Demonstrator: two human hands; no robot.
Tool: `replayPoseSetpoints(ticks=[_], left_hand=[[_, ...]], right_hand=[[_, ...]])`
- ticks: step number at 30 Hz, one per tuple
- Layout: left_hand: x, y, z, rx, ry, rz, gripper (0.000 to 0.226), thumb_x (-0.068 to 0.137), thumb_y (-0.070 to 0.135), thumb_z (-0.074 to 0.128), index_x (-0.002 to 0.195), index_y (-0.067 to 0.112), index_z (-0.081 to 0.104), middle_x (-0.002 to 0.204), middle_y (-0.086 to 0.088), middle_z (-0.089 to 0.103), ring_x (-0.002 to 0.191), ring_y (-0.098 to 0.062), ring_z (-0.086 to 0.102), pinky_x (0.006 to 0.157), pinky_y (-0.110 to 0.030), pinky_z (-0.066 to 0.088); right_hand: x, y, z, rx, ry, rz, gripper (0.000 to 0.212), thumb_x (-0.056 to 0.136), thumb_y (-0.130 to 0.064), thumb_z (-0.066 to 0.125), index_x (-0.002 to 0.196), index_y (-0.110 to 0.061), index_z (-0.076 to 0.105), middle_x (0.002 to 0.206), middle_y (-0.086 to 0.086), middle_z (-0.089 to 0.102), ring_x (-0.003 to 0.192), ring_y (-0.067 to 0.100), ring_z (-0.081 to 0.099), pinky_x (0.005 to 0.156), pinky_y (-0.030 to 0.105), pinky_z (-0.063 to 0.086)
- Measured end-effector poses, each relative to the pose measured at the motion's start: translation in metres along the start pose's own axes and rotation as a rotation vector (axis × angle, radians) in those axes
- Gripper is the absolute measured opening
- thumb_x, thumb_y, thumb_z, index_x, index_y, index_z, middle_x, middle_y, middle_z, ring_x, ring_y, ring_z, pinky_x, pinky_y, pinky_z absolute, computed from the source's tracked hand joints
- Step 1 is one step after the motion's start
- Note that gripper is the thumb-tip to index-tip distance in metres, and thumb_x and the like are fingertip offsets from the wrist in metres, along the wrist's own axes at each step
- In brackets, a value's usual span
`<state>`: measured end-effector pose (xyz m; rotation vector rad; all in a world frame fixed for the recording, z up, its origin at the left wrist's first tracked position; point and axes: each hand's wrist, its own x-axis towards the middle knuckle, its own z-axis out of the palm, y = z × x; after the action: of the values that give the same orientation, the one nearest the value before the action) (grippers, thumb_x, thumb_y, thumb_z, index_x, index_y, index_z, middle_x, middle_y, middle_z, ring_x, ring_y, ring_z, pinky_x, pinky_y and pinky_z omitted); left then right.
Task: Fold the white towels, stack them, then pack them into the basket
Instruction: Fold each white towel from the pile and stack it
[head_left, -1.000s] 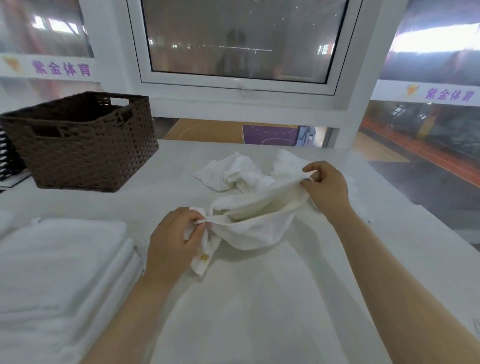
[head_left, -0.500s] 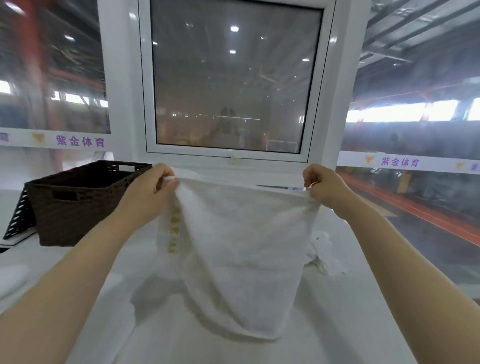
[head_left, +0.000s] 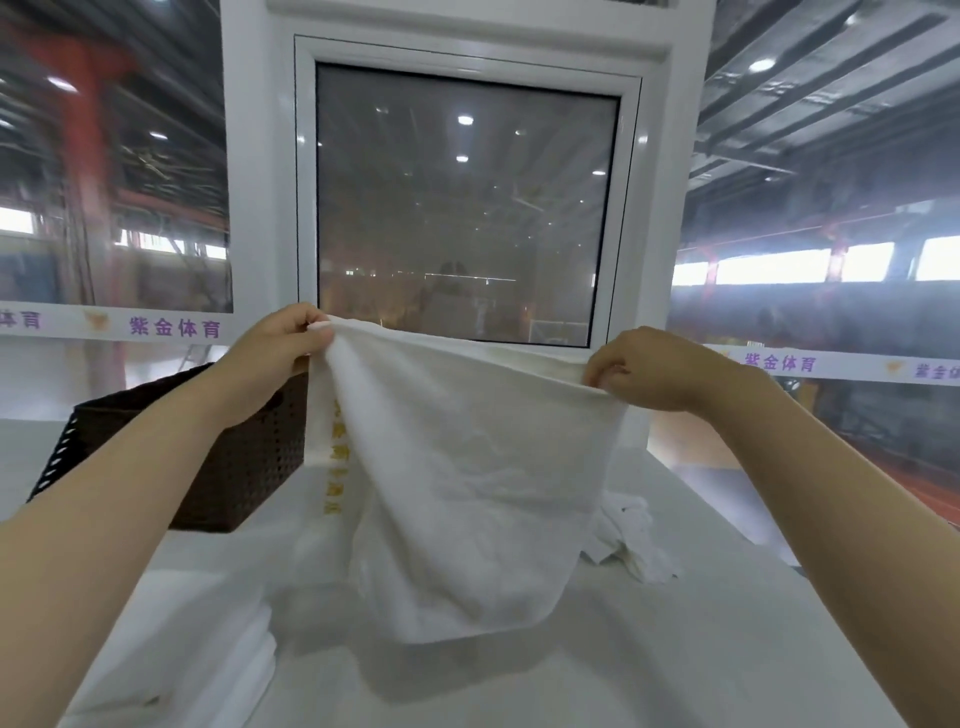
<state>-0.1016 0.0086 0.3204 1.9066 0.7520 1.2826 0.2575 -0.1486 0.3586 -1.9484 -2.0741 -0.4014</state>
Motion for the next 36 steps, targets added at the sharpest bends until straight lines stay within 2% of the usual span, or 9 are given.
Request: replayPoseSetpoints(ticks=[4, 9, 13, 16, 19, 21, 26, 32, 36], left_hand=[[-0.005, -0.005, -0.001, -0.013, 0.113, 0.069, 0.02, 0.1, 0.015, 0.052, 0.08, 0.014, 0.056, 0.072, 0.01, 0.055, 0.07, -0.008, 0.05, 0.074, -0.028, 0.04], [-0.008, -0.017, 0.002, 0.089, 0.156, 0.074, 0.018, 0.098, 0.017, 0.058, 0.08, 0.016, 0.058, 0.075, 0.009, 0.059, 0.072, -0.007, 0.054, 0.076, -0.031, 0.043], [-0.01, -0.021, 0.005, 0.188, 0.237, 0.175, 0.018, 0.1, 0.025, 0.056, 0.083, 0.017, 0.057, 0.077, 0.012, 0.055, 0.074, -0.007, 0.05, 0.072, -0.029, 0.04], [-0.011, -0.026, 0.008, 0.203, 0.163, 0.123, 0.017, 0.099, 0.025, 0.056, 0.084, 0.019, 0.059, 0.078, 0.012, 0.058, 0.074, -0.005, 0.051, 0.073, -0.03, 0.04], [-0.016, -0.03, 0.007, 0.303, 0.169, 0.193, 0.017, 0.1, 0.027, 0.054, 0.087, 0.016, 0.056, 0.082, -0.004, 0.058, 0.074, -0.013, 0.051, 0.071, -0.032, 0.04], [-0.02, -0.028, 0.012, 0.415, 0.124, 0.241, 0.018, 0.101, 0.027, 0.052, 0.087, 0.016, 0.054, 0.078, -0.005, 0.057, 0.067, -0.009, 0.047, 0.064, -0.027, 0.038], [-0.018, -0.028, 0.014, 0.225, 0.212, 0.208, 0.018, 0.102, 0.026, 0.051, 0.09, 0.012, 0.052, 0.08, 0.004, 0.05, 0.071, -0.009, 0.044, 0.066, -0.029, 0.036], [-0.015, -0.041, 0.009, 0.102, 0.167, 0.126, 0.001, 0.1, 0.024, 0.056, 0.098, 0.024, 0.056, 0.08, 0.007, 0.06, 0.077, -0.012, 0.053, 0.077, -0.034, 0.044], [-0.017, -0.047, 0.004, 0.121, 0.17, 0.108, 0.026, 0.098, 0.023, 0.059, 0.12, 0.035, 0.057, 0.069, 0.016, 0.054, 0.075, -0.007, 0.055, 0.086, -0.029, 0.045]], right_hand=[[-0.001, 0.005, -0.001, -0.036, -0.1, -0.002, 0.047, 0.097, -0.038, 0.047, 0.055, -0.017, 0.043, 0.06, 0.003, 0.039, 0.058, 0.018, 0.037, 0.058, 0.032, 0.033], [-0.006, 0.014, 0.001, 0.037, 0.284, -0.101, 0.054, 0.087, -0.063, 0.046, 0.059, -0.016, 0.045, 0.058, 0.003, 0.048, 0.057, 0.02, 0.045, 0.057, 0.033, 0.034], [0.001, 0.018, 0.008, 0.189, -0.063, 0.022, 0.044, 0.094, -0.04, 0.06, 0.061, -0.015, 0.048, 0.063, 0.0, 0.048, 0.059, 0.013, 0.046, 0.059, 0.028, 0.033], [0.0, 0.02, 0.011, 0.24, 0.118, 0.037, 0.043, 0.095, -0.036, 0.059, 0.06, -0.018, 0.042, 0.061, -0.002, 0.041, 0.059, 0.016, 0.04, 0.058, 0.031, 0.029], [-0.007, 0.021, 0.011, 0.288, 0.023, 0.09, 0.04, 0.096, -0.036, 0.059, 0.065, -0.011, 0.055, 0.068, 0.008, 0.059, 0.065, 0.024, 0.06, 0.064, 0.033, 0.045], [-0.01, 0.021, 0.013, 0.297, 0.161, 0.122, 0.039, 0.097, -0.033, 0.056, 0.064, -0.012, 0.054, 0.069, 0.009, 0.059, 0.068, 0.024, 0.062, 0.064, 0.032, 0.044], [-0.011, 0.014, 0.023, 0.589, 0.23, 0.11, 0.038, 0.099, -0.025, 0.056, 0.062, -0.02, 0.049, 0.063, -0.004, 0.048, 0.065, 0.015, 0.048, 0.065, 0.024, 0.04], [-0.005, 0.019, 0.027, 0.716, 0.239, 0.105, 0.022, 0.098, -0.03, 0.059, 0.089, -0.01, 0.061, 0.088, 0.005, 0.063, 0.081, 0.017, 0.062, 0.074, 0.025, 0.049], [-0.006, 0.024, 0.026, 0.917, 0.215, 0.117, 0.015, 0.089, -0.018, 0.07, 0.098, -0.006, 0.067, 0.081, 0.004, 0.07, 0.076, 0.015, 0.066, 0.068, 0.02, 0.054]])
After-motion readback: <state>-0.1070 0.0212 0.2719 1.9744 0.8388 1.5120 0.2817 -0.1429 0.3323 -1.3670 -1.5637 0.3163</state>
